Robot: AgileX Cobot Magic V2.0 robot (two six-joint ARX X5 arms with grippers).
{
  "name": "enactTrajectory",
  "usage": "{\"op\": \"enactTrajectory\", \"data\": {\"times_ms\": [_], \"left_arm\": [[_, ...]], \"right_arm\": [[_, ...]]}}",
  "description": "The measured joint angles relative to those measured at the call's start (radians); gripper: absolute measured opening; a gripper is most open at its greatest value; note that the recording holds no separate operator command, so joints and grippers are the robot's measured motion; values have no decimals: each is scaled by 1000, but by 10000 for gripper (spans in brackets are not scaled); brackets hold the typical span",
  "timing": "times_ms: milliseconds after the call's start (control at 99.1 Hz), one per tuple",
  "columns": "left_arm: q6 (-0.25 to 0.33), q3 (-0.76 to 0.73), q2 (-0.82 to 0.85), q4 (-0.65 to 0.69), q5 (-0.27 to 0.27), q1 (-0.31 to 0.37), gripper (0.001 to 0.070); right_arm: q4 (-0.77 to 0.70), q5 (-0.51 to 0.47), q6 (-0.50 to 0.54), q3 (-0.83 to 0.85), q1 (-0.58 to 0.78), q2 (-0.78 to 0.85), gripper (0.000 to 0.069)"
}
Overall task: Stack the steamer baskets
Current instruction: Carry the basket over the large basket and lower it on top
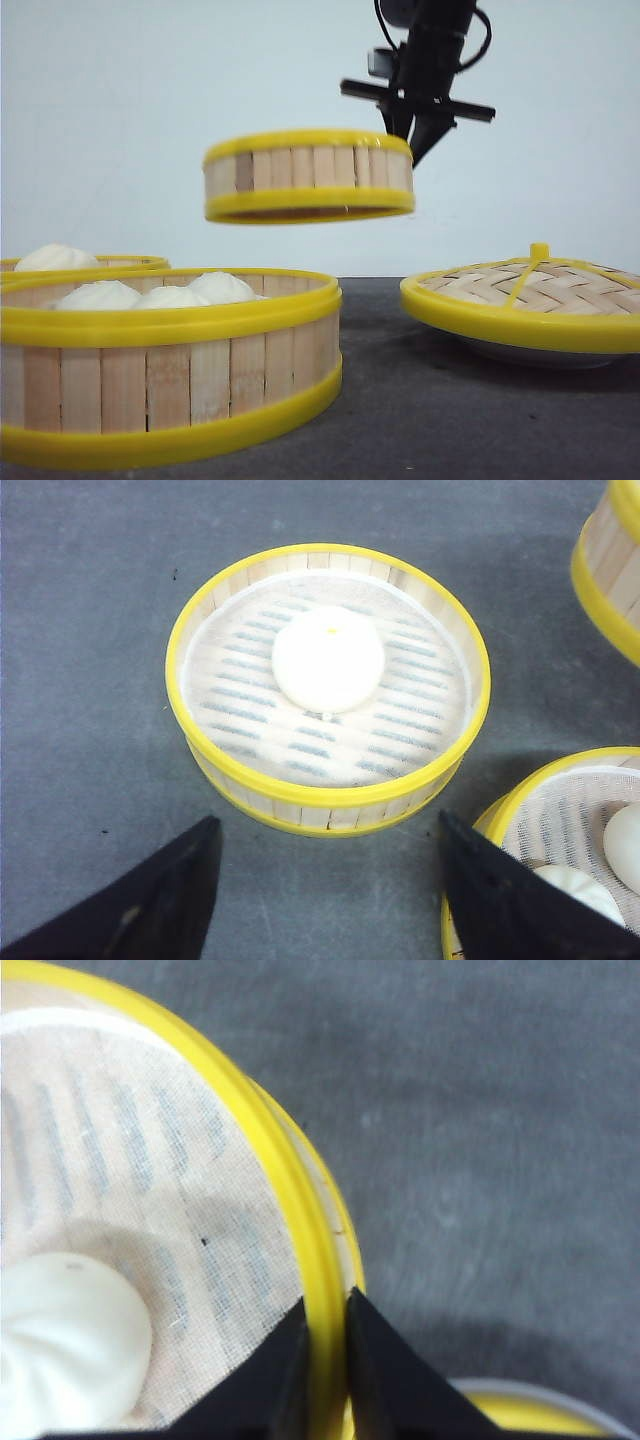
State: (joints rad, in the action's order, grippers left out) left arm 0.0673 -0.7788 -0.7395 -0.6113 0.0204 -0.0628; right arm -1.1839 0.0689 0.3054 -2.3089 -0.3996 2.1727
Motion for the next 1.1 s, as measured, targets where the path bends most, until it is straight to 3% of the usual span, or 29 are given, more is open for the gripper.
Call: {"op": "enactTrajectory", "data": {"times_ms": [272, 474, 706, 1100], "left_arm": [[0, 0, 0, 0, 0, 0, 386], [0, 0, 0, 0, 0, 0, 386], [0, 0, 0, -2, 0, 0, 386], [-13, 0, 0, -9, 0, 0, 386]], "right_arm": [[-96, -13, 6, 0, -86, -95, 28], [-154, -172, 5, 1, -161, -199, 28], [-166, -231, 6, 10, -236, -233, 28], [-167, -231, 6, 95, -322, -320, 28]]}}
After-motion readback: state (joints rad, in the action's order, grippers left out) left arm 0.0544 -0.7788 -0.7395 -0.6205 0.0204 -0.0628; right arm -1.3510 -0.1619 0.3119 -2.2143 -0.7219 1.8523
